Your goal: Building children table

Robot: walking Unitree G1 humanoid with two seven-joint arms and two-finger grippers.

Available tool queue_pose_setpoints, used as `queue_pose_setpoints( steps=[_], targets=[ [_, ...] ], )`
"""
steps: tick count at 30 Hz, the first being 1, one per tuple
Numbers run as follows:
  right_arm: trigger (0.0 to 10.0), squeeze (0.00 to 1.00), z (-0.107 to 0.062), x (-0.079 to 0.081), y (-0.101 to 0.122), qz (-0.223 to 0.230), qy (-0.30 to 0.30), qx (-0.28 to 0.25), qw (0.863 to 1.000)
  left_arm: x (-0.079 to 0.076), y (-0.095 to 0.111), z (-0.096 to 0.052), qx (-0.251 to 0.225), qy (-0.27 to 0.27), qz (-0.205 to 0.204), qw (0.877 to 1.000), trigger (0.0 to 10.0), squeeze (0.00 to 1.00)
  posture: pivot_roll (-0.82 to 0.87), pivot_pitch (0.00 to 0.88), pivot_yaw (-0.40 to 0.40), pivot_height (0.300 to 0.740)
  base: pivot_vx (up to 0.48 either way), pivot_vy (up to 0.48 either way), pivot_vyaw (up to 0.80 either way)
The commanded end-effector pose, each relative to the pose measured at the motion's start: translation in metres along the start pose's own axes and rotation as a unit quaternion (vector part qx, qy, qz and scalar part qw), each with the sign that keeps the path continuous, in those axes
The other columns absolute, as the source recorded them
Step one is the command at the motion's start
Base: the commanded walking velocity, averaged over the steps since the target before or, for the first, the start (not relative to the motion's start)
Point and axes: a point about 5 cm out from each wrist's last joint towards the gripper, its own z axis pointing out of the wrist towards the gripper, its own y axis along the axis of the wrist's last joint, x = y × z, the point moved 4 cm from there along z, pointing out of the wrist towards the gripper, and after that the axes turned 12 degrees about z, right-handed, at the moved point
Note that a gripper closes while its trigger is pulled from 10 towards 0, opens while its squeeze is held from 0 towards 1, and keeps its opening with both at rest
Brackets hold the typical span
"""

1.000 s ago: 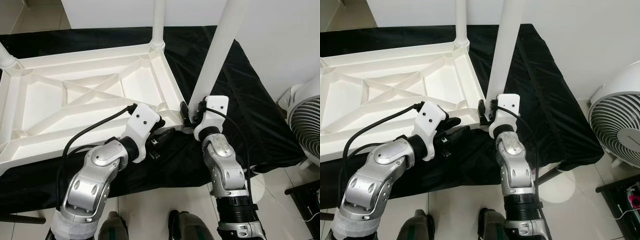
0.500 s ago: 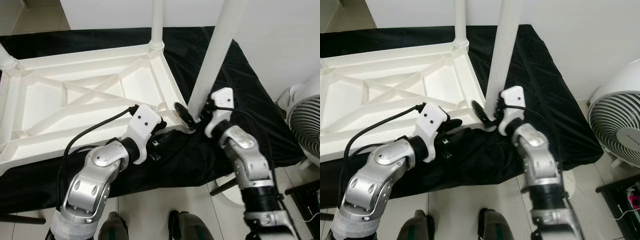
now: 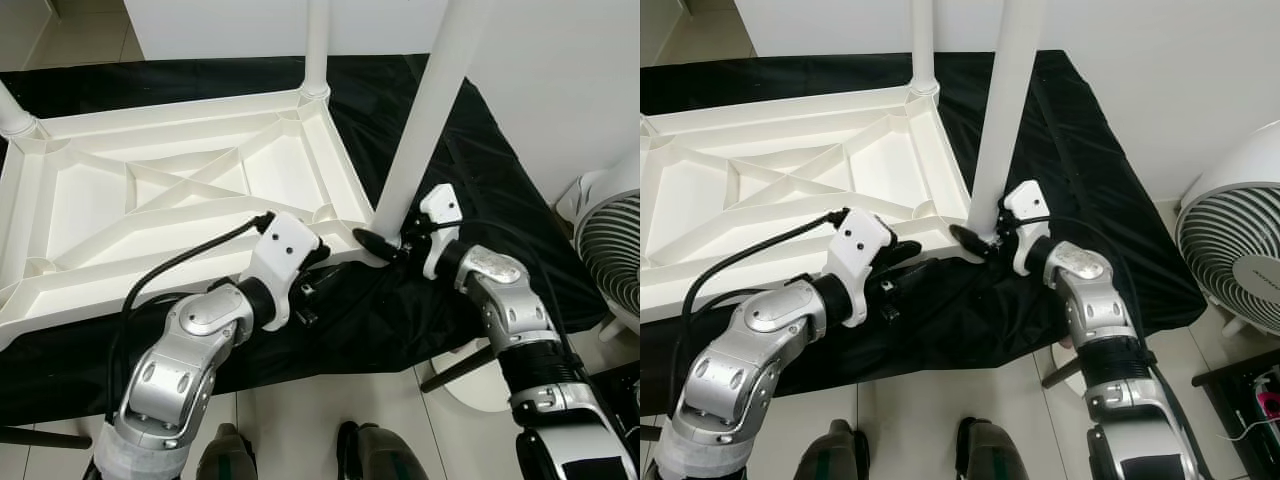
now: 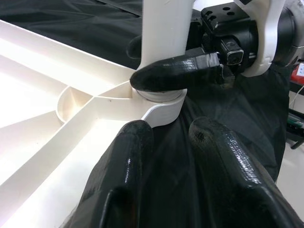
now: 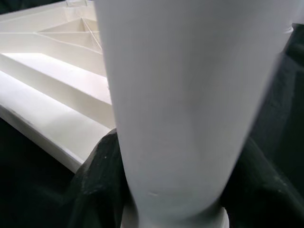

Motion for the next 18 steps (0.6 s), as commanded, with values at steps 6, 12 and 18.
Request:
queue_pose_setpoints(
  steps=[6,12,18],
  targets=[
    [0.0,0.00,-0.002,0.003,-0.009,0.001,0.009,0.009,1.000,-0.001,-0.001,-0.001,0.008,0.017,-0.003,1.000,10.0,0.00,0.00,0.087,0.000,0.740,0.000,0.000,0.00],
    [10.0,0.00,-0.008,-0.008,-0.003,0.009,-0.089,-0.019,0.996,-0.004,-0.002,-0.001,0.008,0.013,-0.006,1.000,10.0,0.00,-0.01,0.091,-0.003,0.740,0.000,0.000,0.00],
    [10.0,0.00,-0.011,-0.009,-0.011,0.062,-0.226,-0.029,0.972,-0.007,-0.003,0.000,0.007,0.006,-0.009,1.000,10.0,0.00,-0.03,0.094,-0.004,0.740,0.000,0.000,0.00]
  ],
)
